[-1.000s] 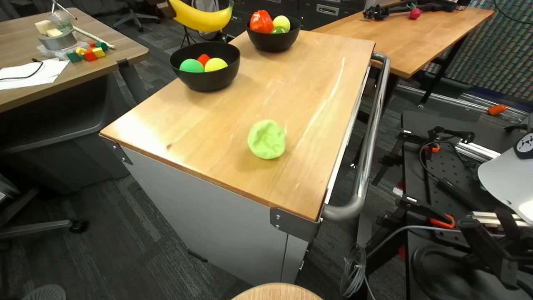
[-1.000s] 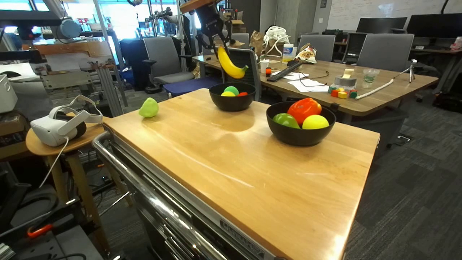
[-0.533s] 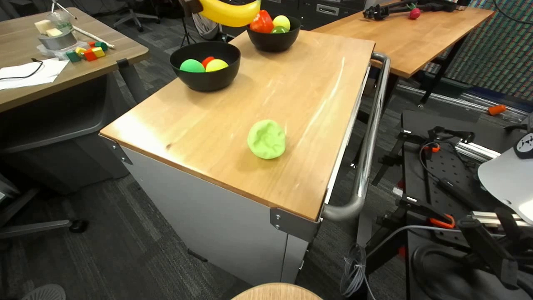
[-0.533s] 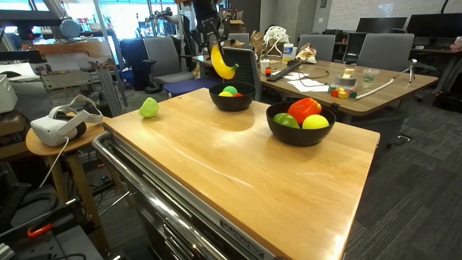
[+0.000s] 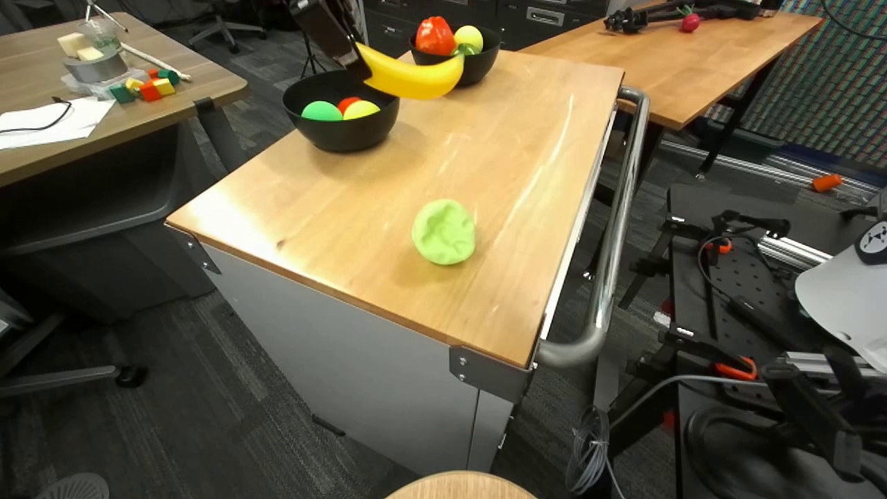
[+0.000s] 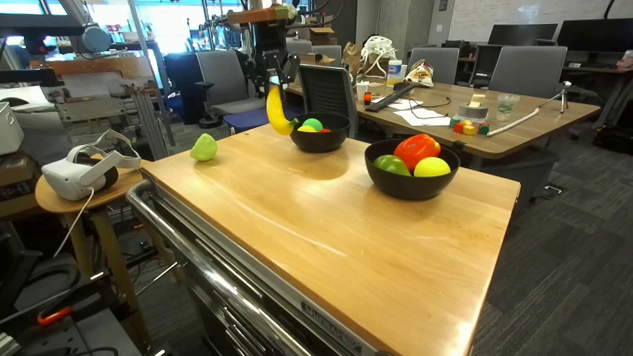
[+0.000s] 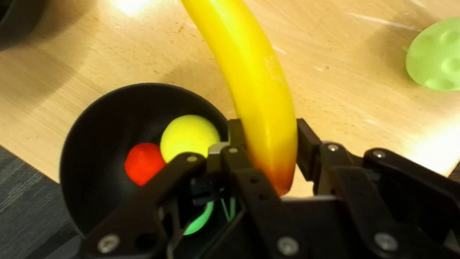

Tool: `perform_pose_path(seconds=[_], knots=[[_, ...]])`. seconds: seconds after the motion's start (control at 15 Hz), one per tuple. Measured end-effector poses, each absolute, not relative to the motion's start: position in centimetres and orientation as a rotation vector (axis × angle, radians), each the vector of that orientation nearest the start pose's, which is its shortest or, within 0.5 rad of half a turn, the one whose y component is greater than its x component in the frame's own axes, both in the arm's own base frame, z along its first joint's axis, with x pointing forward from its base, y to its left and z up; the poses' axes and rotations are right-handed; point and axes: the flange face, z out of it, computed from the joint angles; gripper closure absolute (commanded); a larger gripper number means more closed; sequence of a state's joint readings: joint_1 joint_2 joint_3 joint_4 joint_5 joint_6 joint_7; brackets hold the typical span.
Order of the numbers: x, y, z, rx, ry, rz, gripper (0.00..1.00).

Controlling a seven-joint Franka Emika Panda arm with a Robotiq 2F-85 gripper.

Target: Remove the fruits and vegetables from the black bowls and place them on the countertop

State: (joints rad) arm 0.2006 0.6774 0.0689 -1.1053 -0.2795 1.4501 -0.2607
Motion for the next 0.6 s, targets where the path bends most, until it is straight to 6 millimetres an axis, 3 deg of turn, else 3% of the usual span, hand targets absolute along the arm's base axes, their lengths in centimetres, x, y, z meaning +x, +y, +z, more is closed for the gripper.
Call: perform_pose_path(seconds=[0.6], knots=[[62.5,23.8,31.9,-3.109,-0.979,0.629,0.86]])
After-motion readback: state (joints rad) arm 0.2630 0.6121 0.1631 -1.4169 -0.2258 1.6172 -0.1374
